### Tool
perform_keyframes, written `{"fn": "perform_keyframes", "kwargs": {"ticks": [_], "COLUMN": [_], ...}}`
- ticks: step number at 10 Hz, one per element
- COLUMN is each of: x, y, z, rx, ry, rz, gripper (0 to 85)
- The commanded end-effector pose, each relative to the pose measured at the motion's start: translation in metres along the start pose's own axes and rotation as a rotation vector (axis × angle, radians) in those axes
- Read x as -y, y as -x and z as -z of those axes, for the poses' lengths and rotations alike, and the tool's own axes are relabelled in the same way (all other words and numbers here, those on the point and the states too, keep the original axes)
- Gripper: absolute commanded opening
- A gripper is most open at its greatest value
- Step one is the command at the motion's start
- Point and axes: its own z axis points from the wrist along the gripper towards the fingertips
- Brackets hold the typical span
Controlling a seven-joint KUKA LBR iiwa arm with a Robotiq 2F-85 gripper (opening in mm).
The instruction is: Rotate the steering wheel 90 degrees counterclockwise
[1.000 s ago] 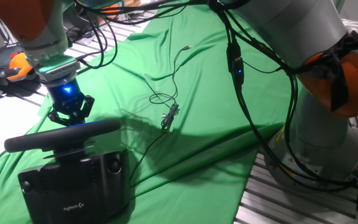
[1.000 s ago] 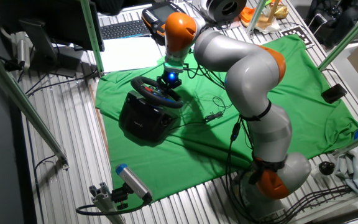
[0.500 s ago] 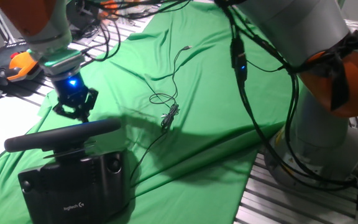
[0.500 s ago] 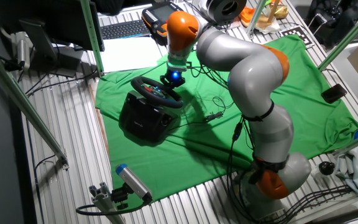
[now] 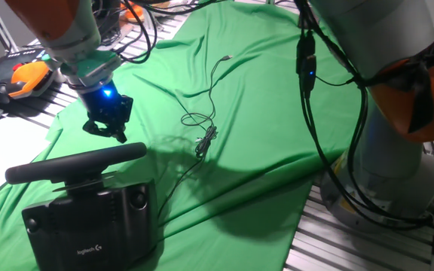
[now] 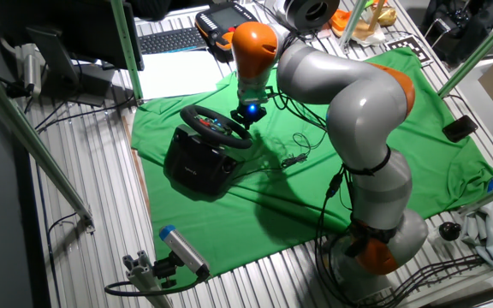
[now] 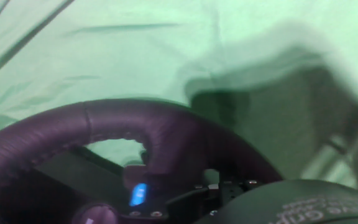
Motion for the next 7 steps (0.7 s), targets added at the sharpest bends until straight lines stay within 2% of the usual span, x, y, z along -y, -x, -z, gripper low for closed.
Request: {"fn": "perform_keyframes", "kwargs": {"ticks": [1,3,4,5,7], "x": [0.0,-0.002,-0.005,-0.006,-0.005], "y": [0.001,0.005,0.009,0.014,0.019], "z": [-0.001,-0.004,-0.005,-0.009,-0.015], "rx": [-0.001,-0.003,0.013,0.008,0.03], "ry": [0.006,0.046,0.043,0.073,0.072], "rz": [0.0,0.009,0.008,-0.004,0.012], "gripper": [0.0,0.0,0.0,0.0,0.0]}}
